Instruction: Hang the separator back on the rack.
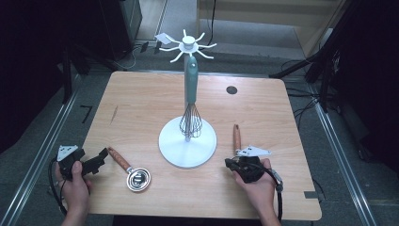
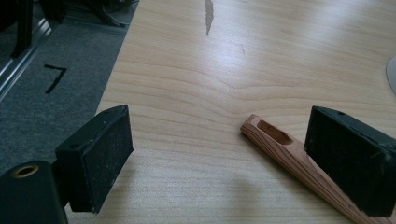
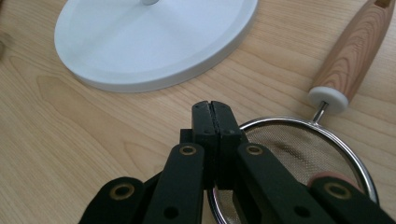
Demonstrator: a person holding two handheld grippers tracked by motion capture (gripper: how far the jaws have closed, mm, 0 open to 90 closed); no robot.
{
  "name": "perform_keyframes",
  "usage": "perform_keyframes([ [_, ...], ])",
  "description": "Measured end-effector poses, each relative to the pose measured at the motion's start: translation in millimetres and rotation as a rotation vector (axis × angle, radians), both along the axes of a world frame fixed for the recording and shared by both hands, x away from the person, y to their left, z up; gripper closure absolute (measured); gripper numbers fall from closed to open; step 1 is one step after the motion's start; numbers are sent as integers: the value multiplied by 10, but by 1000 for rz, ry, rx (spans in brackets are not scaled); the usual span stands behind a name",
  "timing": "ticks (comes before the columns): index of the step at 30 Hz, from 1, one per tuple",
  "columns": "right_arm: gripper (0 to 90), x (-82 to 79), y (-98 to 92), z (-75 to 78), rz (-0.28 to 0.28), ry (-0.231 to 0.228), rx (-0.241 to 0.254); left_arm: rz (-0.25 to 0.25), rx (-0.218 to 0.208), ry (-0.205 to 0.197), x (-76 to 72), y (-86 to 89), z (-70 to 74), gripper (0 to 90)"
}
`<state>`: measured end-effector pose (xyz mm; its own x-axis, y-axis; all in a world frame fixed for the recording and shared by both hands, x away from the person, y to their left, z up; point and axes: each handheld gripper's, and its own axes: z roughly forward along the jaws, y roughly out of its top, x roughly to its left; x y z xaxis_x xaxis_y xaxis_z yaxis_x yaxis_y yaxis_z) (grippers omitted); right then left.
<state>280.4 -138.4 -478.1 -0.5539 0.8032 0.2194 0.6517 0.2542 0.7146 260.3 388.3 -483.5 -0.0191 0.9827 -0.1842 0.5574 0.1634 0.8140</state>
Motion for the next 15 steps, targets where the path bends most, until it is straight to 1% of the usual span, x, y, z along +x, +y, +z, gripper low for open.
perform_keyframes([
  [8, 900, -17, -167, -1, -27, 9, -15, 0, 1, 1, -1, 0, 1, 80],
  [13, 900, -33, -267, -8, -37, 18, -53, 0, 3, 1, 0, -1, 1, 80],
  [15, 900, -36, -305, -18, -40, 29, -65, -1, 3, 3, -1, -1, 2, 79],
])
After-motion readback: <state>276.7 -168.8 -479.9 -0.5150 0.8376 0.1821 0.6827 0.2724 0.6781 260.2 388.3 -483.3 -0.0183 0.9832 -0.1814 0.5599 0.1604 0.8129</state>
